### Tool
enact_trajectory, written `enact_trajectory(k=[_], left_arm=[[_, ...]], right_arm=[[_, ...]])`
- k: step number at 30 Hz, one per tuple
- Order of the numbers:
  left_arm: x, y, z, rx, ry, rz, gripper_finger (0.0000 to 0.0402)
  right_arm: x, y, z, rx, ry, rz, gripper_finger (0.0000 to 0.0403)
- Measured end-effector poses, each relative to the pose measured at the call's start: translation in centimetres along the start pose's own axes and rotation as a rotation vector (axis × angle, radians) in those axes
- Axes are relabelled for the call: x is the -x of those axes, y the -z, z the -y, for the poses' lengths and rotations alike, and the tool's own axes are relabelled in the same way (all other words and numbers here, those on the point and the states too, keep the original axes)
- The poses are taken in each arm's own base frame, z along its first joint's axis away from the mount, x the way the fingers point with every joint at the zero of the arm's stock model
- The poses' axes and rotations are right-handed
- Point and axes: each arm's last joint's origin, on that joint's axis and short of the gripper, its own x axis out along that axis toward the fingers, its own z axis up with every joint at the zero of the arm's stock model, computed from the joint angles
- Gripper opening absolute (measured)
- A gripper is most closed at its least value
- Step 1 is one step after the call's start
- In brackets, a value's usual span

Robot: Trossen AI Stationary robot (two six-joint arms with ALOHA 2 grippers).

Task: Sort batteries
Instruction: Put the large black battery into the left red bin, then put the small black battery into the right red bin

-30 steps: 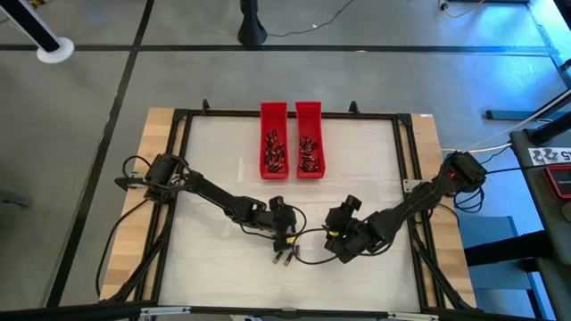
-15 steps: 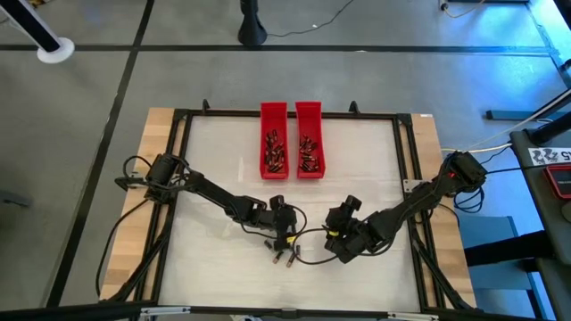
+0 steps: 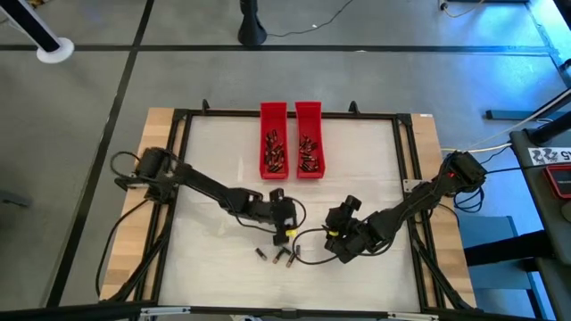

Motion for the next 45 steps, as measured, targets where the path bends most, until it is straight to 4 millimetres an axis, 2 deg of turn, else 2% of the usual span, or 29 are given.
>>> enact_trajectory(k=[7,12,15,23,27,32,40,43,45], left_arm=[[5.8,-3.6,-2.7,-0.021,-0.111,0.095,0.0208],[8.8,-4.6,-6.1,-0.071,-0.267,0.07,0.0208],[9.6,-5.1,-8.8,-0.059,-0.329,0.055,0.0209],[9.7,-5.1,-17.2,0.034,-0.378,-0.022,0.0211],[10.1,-4.8,-20.6,0.091,-0.287,-0.017,0.0213],[10.4,-4.9,-22.0,0.071,-0.264,0.007,0.0247],[10.7,-5.2,-22.5,0.002,-0.335,0.029,0.0317],[12.4,-5.4,-22.3,0.029,-0.382,0.036,0.0327],[15.0,-5.1,-21.6,0.062,-0.378,0.016,0.0329]], right_arm=[[0.0,0.1,0.0,0.003,-0.003,-0.009,0.0276],[0.0,0.0,0.0,0.002,-0.003,-0.007,0.0276],[0.0,0.0,0.0,0.0,-0.006,-0.005,0.0276],[0.0,-0.1,-0.2,-0.011,-0.023,0.009,0.0276],[0.0,-0.2,-0.2,-0.012,-0.024,0.01,0.0276],[0.0,-0.2,-0.2,-0.011,-0.023,0.01,0.0276],[0.0,-0.2,-0.3,-0.012,-0.028,0.014,0.0276],[-0.1,-1.4,-1.1,0.036,-0.108,0.108,0.0276],[-0.5,-3.2,-2.4,0.127,-0.263,0.212,0.0276]])
